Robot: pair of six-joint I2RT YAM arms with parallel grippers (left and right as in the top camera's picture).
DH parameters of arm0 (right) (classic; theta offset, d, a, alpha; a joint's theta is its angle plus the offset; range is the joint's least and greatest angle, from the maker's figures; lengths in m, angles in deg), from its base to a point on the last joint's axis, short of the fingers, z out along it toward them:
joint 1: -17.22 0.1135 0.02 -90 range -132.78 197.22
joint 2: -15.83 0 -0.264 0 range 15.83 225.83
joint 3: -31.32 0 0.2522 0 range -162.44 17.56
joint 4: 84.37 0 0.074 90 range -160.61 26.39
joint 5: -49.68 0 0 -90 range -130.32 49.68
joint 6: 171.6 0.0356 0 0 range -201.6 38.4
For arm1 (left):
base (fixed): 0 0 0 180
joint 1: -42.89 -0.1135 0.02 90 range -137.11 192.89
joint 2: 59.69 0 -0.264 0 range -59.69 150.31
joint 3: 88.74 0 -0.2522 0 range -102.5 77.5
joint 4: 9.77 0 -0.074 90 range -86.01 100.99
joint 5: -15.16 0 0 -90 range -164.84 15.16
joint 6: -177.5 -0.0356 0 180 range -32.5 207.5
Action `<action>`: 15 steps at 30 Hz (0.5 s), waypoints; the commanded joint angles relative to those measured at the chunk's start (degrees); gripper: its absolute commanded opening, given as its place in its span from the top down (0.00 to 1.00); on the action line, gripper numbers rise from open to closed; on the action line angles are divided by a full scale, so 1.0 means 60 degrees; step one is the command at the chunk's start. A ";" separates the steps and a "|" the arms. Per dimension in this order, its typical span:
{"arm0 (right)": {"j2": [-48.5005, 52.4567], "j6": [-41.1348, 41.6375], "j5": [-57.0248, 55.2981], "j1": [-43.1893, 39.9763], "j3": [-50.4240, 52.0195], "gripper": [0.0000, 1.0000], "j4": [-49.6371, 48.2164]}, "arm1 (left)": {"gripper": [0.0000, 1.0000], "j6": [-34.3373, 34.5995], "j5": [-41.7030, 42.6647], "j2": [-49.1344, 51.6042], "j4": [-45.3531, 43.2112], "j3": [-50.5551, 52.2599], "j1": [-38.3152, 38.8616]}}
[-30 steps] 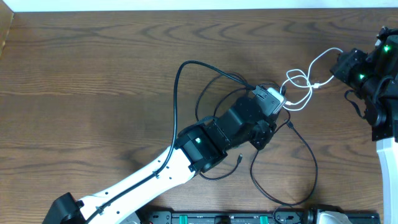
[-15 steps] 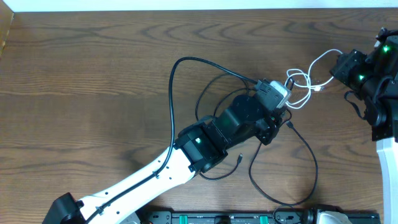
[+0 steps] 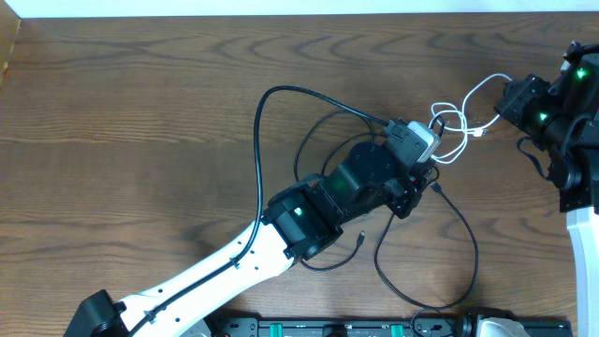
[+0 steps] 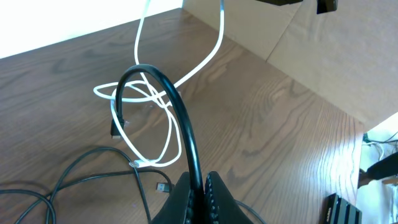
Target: Untangle cables
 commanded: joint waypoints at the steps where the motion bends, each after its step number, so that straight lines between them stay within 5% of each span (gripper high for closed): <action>1: 0.0018 0.0084 0.0433 -0.0011 -0.0160 0.99 -0.0025 | 0.92 0.0262 0.0124 0.0018 -0.0095 0.0055 0.0007; 15: 0.0018 0.0117 0.2546 -0.0011 -0.0160 0.99 -0.0419 | 0.92 0.0317 0.0127 0.0412 -0.0040 0.0055 0.0007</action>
